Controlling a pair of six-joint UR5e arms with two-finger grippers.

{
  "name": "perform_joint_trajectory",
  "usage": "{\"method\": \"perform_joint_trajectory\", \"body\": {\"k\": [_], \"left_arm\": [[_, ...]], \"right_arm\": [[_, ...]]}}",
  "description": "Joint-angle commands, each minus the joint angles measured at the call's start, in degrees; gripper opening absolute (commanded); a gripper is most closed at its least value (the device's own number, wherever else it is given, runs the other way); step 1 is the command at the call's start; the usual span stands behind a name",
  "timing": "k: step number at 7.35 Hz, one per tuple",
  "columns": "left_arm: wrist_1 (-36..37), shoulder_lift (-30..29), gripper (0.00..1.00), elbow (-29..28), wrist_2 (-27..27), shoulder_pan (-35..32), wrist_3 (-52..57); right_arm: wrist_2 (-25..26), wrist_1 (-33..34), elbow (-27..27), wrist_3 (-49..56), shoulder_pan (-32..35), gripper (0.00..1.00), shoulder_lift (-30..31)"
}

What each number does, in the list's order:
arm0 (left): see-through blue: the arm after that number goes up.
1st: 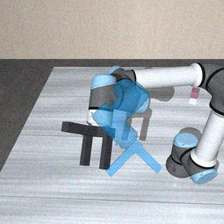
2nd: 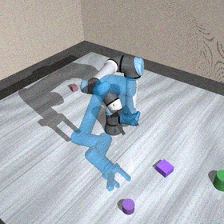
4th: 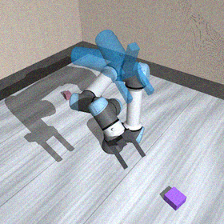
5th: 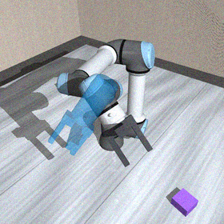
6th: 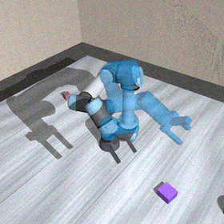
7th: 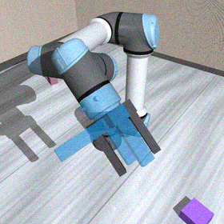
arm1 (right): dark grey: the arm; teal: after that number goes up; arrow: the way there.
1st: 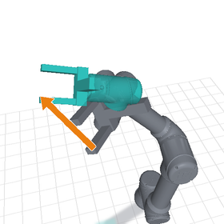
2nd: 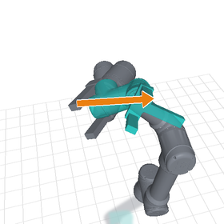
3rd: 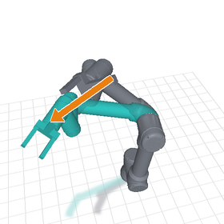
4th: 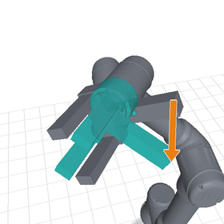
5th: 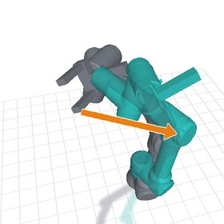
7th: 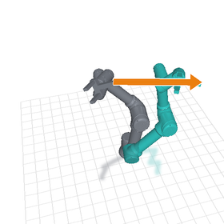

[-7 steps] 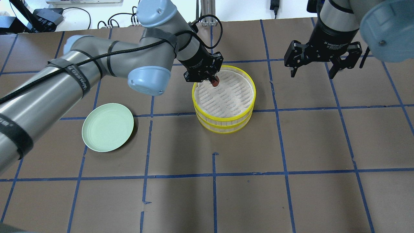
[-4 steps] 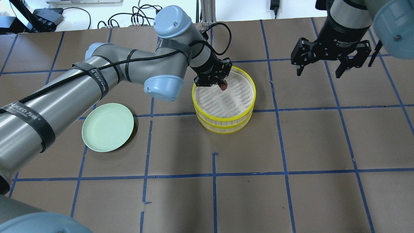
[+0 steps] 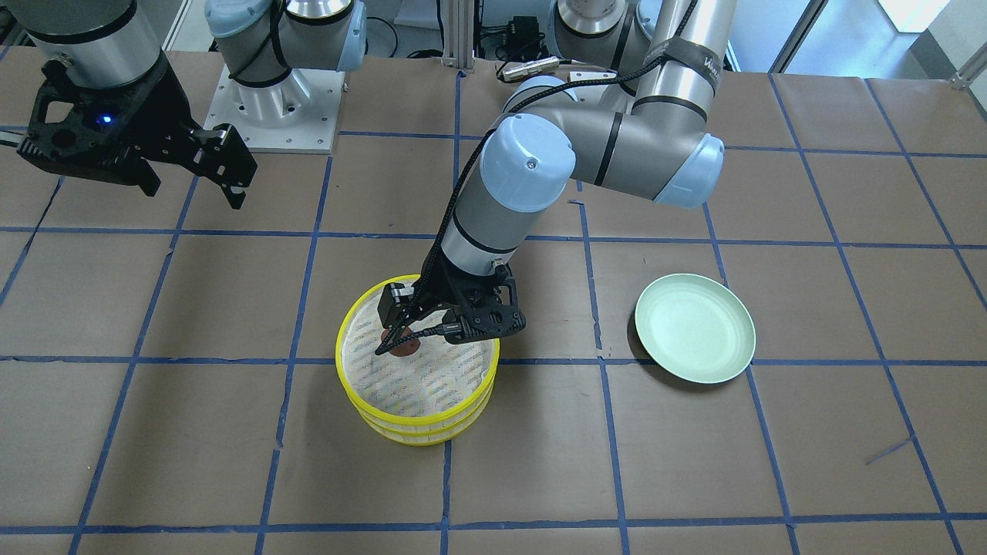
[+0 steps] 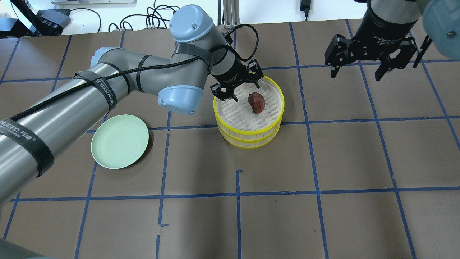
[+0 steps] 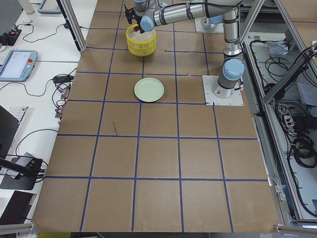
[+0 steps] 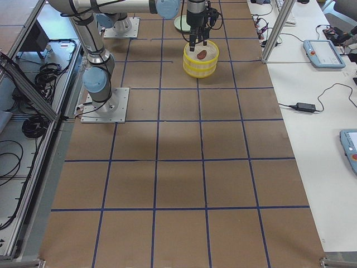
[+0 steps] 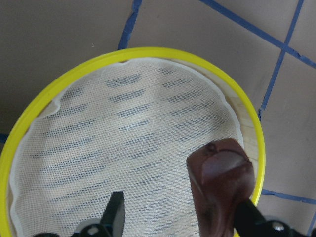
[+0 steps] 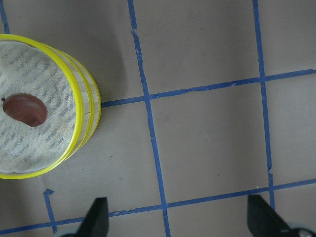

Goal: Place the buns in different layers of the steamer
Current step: 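Lower the red bun into the top tier and open the left gripper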

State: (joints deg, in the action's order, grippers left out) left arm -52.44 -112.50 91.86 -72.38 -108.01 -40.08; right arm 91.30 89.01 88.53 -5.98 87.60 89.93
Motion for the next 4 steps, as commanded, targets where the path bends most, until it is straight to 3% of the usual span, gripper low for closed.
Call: {"method": "perform_joint_trajectory", "body": {"k": [1,2,3,4], "left_arm": [[-1.8,3.5,0.79,-0.7,-0.2,0.4,0.1],[-6.8,7.4,0.80,-0.9,-1.9,2.0,1.0],[-12.0,11.6,0.91,-0.6,-8.6,6.4,3.6],[-18.9,15.9,0.91,-1.1,-12.8,10.7,15.5]], "right_arm": [[0.0,0.1,0.0,0.0,0.0,0.99,0.1],[-0.1,0.2,0.1,0.0,0.1,0.99,0.1],[-0.1,0.4,0.1,-0.1,0.3,0.99,0.0],[-1.5,0.5,0.1,-0.3,0.5,0.99,-0.2]]}}
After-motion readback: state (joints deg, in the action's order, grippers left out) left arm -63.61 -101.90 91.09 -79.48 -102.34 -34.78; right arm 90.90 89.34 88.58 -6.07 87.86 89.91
